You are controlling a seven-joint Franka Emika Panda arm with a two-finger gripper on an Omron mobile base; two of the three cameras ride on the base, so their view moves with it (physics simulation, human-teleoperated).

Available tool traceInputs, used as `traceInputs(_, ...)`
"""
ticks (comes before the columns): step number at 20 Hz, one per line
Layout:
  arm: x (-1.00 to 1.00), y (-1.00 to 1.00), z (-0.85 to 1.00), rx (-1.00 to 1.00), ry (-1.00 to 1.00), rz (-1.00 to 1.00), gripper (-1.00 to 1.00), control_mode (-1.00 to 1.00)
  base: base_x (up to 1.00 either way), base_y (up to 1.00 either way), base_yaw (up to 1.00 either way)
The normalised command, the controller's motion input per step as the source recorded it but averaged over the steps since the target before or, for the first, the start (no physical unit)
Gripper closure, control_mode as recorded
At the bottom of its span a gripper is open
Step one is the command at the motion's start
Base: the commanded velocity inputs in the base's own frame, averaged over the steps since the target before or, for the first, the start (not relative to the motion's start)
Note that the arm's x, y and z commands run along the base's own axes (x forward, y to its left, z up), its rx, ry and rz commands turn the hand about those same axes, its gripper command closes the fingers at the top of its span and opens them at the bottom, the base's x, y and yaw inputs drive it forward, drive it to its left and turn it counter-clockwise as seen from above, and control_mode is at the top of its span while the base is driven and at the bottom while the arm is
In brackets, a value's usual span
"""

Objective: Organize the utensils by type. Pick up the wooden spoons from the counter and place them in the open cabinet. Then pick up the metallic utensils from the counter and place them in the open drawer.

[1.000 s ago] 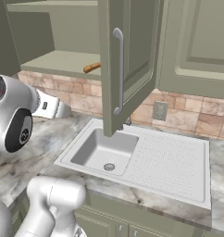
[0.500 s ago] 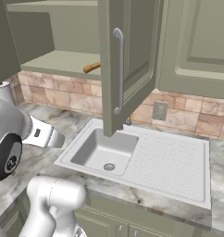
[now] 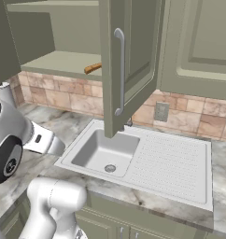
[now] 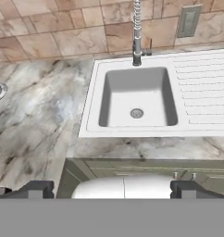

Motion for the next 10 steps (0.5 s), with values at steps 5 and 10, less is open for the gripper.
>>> traceInputs(5, 0.01, 0.05, -0.33, -0.03, 0.00, 0.00, -1.00, -1.00, 0.00, 0.00, 0.00)
traceInputs(10, 0.04, 0.17, -0.37, -0.08, 0.00, 0.00, -1.00, -1.00, 0.00, 0.00, 0.00)
